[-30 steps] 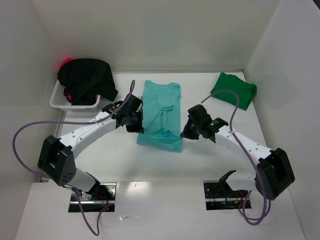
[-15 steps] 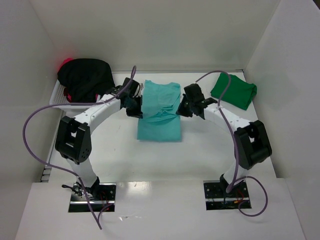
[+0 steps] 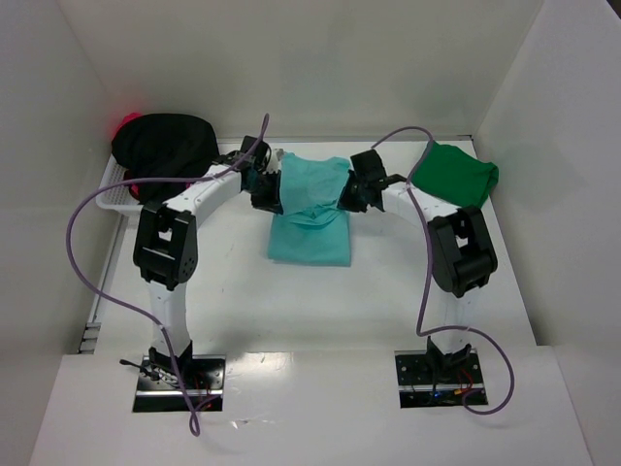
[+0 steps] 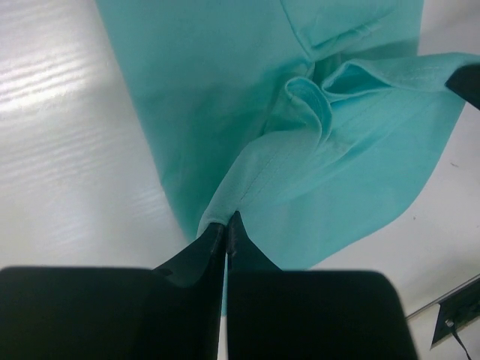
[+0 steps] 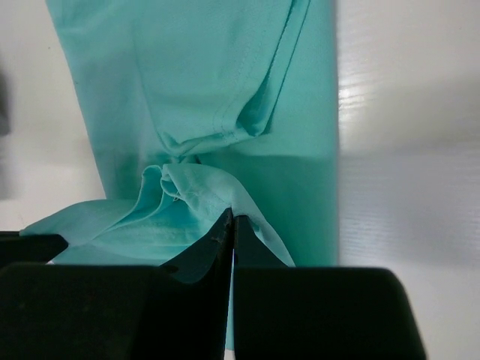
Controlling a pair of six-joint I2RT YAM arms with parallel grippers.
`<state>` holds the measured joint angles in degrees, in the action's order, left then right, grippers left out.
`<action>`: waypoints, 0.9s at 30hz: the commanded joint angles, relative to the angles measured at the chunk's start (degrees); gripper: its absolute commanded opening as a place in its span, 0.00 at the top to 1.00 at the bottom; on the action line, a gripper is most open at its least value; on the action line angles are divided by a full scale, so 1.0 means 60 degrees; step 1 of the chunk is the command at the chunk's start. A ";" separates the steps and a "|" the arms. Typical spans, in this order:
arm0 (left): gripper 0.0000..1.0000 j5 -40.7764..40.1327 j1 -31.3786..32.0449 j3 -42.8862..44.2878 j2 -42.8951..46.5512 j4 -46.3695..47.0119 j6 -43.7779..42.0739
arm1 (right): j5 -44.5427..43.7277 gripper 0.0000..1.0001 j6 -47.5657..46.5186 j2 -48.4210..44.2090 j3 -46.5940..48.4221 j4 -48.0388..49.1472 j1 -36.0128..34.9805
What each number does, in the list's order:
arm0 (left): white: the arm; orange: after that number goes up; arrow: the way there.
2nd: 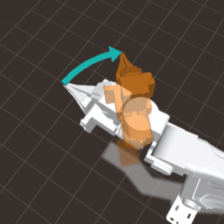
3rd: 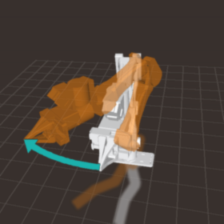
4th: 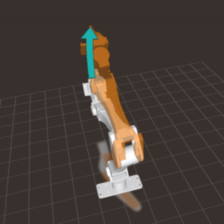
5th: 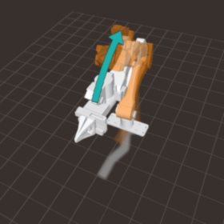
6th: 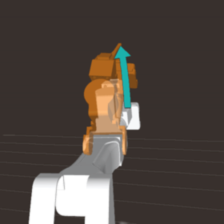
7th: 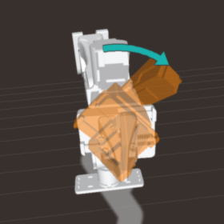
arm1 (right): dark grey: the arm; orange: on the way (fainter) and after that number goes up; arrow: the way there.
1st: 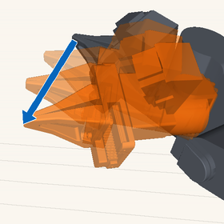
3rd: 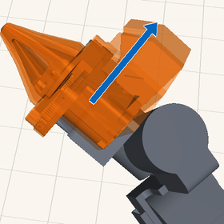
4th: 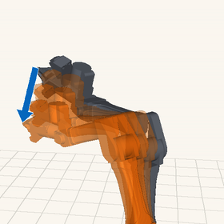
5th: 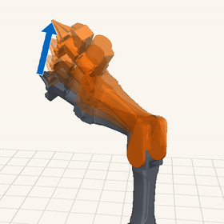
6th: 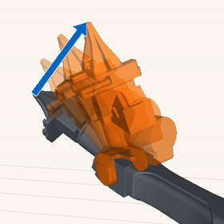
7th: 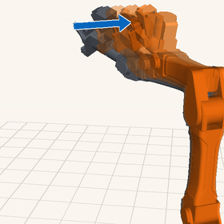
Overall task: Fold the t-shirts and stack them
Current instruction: Fold the folded rectangular tshirt in 1/3 of the way
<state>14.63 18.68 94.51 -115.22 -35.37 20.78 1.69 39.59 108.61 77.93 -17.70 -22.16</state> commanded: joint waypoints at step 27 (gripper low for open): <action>0.14 -0.0063 -0.0901 0.3716 -0.1844 -0.0184 -0.0768 | -0.0863 0.27 -0.1163 0.0310 0.1704 0.1006 0.0559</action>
<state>16.41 14.67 114.04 -128.80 -35.96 16.86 -0.61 34.67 115.22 84.92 -15.34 -19.25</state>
